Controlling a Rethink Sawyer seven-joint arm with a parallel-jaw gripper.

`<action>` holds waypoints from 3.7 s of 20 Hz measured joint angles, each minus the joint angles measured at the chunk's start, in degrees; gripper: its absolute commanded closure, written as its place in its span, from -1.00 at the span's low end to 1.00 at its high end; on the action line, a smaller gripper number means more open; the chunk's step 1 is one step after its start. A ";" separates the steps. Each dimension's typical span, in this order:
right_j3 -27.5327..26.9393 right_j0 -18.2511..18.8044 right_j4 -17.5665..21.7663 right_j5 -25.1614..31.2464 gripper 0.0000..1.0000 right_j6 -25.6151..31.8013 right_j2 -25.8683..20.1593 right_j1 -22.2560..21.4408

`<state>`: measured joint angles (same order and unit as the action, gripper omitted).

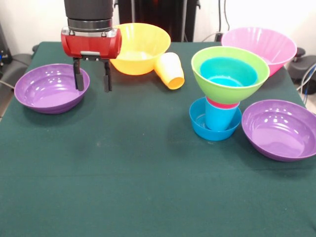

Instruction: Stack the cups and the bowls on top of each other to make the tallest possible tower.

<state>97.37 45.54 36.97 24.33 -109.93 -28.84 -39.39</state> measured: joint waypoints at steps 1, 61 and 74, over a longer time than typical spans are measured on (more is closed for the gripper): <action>0.02 0.01 0.00 -0.10 -1.00 0.00 0.07 0.05; 3.15 -3.66 4.35 -13.72 -1.00 0.00 13.96 8.40; 3.15 -3.66 4.35 -13.72 -1.00 0.00 14.67 8.35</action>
<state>100.52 41.88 41.32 10.61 -109.93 -14.17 -31.04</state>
